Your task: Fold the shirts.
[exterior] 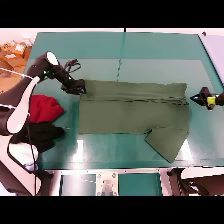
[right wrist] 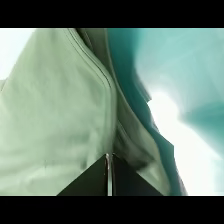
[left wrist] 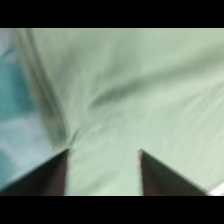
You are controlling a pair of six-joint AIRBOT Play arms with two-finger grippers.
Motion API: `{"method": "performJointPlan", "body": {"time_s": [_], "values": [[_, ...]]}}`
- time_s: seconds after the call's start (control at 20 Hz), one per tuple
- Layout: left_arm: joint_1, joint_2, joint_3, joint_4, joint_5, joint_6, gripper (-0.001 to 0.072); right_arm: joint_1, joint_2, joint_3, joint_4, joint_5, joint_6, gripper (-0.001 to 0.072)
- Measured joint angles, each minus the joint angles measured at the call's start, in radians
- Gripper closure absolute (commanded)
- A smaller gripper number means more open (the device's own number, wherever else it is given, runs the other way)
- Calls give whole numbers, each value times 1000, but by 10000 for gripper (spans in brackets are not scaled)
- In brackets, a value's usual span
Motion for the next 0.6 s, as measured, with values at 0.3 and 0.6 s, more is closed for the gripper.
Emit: {"method": "performJointPlan", "body": {"time_s": [0.3, 0.6], "values": [[0, 55, 109, 96, -182, -32, 688, -132, 163, -55, -121, 96, 124, 696], [-1, 361, -204, 79, -119, -62, 689, -158, 466, -273, -335, 101, 303, 695]]}}
